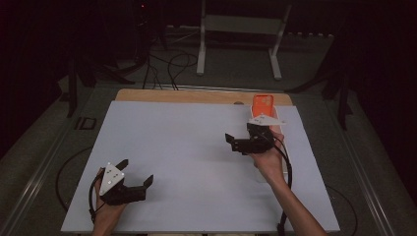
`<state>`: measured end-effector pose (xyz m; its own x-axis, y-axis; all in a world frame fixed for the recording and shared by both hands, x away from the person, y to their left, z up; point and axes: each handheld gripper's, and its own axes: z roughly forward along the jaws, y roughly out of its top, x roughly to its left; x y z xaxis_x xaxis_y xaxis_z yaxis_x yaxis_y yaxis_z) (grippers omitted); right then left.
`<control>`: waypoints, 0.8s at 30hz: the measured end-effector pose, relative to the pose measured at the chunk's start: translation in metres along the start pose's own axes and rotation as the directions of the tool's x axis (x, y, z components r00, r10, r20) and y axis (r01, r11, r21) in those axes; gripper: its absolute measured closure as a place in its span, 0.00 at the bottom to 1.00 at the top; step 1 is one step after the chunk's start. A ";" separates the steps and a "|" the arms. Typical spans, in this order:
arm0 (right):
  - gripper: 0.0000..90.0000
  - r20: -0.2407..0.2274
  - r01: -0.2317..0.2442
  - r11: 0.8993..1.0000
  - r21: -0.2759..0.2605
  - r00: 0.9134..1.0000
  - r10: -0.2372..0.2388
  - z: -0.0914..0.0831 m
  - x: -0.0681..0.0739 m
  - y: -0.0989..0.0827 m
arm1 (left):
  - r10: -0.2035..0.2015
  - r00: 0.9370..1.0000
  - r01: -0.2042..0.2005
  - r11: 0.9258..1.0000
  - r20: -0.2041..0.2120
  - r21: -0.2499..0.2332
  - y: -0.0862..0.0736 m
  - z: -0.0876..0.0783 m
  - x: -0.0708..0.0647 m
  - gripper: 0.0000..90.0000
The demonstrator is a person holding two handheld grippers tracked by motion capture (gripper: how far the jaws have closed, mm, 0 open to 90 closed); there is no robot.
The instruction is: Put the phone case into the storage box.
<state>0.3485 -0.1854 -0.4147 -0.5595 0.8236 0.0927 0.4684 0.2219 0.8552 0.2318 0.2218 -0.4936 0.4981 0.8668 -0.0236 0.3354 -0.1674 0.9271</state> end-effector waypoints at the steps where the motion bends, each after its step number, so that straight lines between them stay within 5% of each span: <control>1: 0.09 -0.008 -0.002 1.000 -0.003 1.000 0.002 -0.001 0.001 -0.002 | 0.000 1.000 0.000 1.000 0.000 0.000 0.000 0.000 0.000 0.00; 9: 0.09 -0.032 -0.013 1.000 -0.020 0.999 0.012 -0.010 0.004 -0.017 | 0.000 1.000 0.000 1.000 -0.003 -0.002 0.000 -0.001 0.001 0.00; 17: 0.09 -0.043 0.054 0.997 -0.056 0.997 -0.056 -0.022 0.019 -0.027 | -0.004 1.000 0.004 1.000 -0.003 -0.005 0.000 -0.001 0.001 0.00; 24: 0.09 -0.080 0.040 0.997 -0.061 0.996 -0.045 -0.025 0.023 -0.038 | -0.003 1.000 0.003 1.000 -0.003 -0.006 0.000 -0.001 0.002 0.00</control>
<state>0.3003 -0.1878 -0.4325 -0.6327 0.7686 0.0948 0.4032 0.2224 0.8877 0.2317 0.2238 -0.4927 0.4948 0.8686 -0.0252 0.3324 -0.1624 0.9291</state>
